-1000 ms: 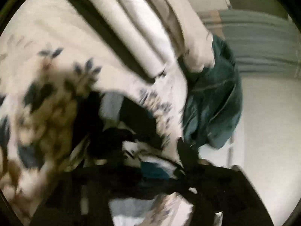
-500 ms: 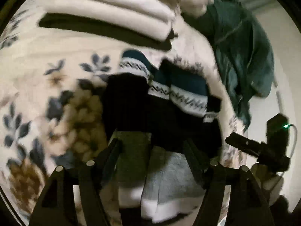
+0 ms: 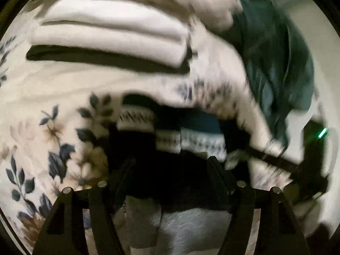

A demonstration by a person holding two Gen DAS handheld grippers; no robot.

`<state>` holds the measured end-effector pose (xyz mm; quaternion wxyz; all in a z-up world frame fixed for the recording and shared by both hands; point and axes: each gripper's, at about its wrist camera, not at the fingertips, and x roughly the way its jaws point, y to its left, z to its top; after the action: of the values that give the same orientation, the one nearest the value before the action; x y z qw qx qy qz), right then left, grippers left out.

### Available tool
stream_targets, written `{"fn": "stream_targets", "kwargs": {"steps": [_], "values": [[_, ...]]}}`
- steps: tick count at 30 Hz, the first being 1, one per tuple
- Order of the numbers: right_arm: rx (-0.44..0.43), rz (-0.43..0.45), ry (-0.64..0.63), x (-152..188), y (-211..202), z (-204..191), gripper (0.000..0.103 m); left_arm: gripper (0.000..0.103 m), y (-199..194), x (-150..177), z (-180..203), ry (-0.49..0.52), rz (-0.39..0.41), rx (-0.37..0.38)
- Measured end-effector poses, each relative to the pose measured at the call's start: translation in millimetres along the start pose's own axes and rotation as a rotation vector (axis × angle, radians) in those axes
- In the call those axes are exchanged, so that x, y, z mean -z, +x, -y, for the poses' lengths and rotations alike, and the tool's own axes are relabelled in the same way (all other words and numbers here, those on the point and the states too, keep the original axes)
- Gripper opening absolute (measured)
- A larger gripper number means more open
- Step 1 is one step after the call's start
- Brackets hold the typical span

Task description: Fold small clothes

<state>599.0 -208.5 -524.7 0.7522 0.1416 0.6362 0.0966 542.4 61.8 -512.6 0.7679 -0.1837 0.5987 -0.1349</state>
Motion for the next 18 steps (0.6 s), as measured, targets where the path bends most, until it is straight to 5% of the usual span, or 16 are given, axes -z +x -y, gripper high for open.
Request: {"fn": "stream_targets", "kwargs": {"steps": [2,3,9,13,16,18], "values": [[0.021,0.004,-0.019,6.4,0.6,-0.8,0.015,0.031,11.5,8.6,10.5,0.060,-0.002,-0.033],[0.034,0.023,-0.023,9.0,-1.0,-0.8,0.011,0.013,13.4,11.3,14.5,0.081,0.004,-0.047],[0.057,0.153,-0.008,15.3,-29.9,-5.4,0.006,0.008,-31.4,21.9,0.2,0.001,0.143,0.030],[0.112,0.225,0.006,9.0,-47.0,-2.8,0.000,0.008,-37.4,19.2,-24.2,-0.075,0.155,0.012],[0.103,0.212,0.061,-5.2,-46.0,11.6,0.000,0.008,-19.3,11.8,-52.1,-0.138,0.112,-0.019],[-0.003,0.102,0.098,-14.8,-33.3,22.7,0.000,0.009,-14.4,9.6,-63.4,-0.214,0.084,0.067]]}}
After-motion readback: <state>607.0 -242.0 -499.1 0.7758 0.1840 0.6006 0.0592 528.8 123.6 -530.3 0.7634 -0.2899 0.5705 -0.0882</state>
